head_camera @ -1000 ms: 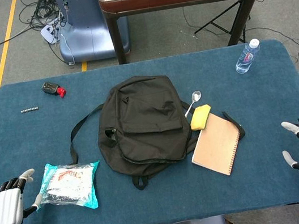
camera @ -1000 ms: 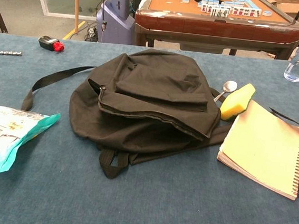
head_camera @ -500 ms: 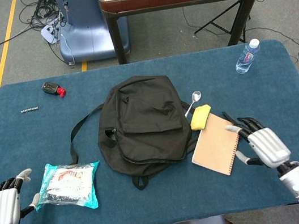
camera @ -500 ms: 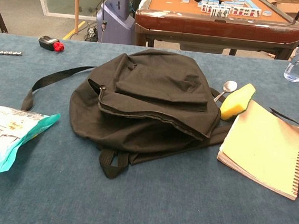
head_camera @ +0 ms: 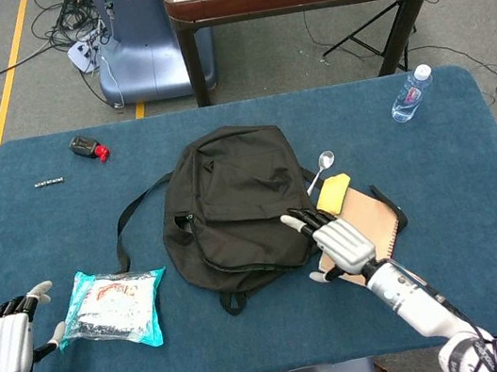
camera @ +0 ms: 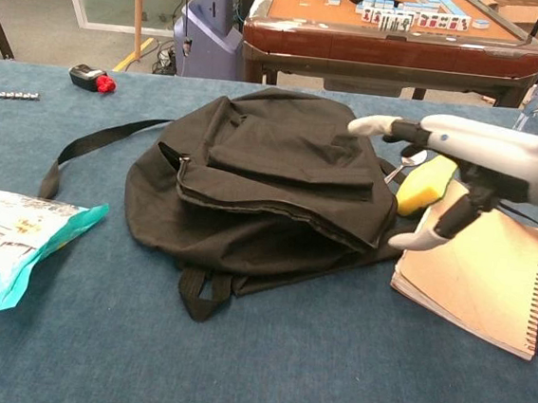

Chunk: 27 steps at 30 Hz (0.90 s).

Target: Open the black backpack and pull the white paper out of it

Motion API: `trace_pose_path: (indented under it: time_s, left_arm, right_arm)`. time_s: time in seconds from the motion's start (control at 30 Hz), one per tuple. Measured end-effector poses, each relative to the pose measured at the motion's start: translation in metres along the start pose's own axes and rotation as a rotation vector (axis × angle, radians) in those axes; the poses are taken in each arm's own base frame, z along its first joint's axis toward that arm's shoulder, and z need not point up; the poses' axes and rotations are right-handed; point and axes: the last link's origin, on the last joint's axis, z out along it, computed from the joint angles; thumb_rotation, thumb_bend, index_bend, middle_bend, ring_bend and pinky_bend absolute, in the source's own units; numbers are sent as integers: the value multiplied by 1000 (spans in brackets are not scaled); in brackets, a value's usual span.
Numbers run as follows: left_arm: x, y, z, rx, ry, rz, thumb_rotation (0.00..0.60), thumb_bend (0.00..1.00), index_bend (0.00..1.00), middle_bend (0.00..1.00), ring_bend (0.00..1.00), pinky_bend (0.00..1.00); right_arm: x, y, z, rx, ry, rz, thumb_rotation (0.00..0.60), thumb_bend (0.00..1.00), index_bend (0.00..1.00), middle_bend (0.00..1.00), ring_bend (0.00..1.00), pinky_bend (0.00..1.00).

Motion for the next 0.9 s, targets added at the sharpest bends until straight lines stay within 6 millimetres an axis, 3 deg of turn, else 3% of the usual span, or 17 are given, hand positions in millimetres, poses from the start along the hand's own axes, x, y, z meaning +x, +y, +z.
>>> trace_pose_path:
  time_s: [0.33, 0.5, 0.9]
  left_arm:
    - [-3, 3, 1, -15, -13, 0, 600, 274, 302, 393, 326, 282]
    - [-3, 4, 3, -19, -14, 0, 600, 273, 302, 393, 325, 282]
    - [-3, 6, 5, -25, -16, 3, 600, 273, 302, 393, 326, 282]
  right_arm:
    - [-28, -31, 50, 19, -32, -17, 600, 90, 0, 2, 0, 94]
    - [-35, -36, 67, 4, -23, -26, 600, 185, 0, 11, 0, 94]
    - [-5, -12, 61, -46, 44, -17, 600, 248, 0, 51, 0, 94]
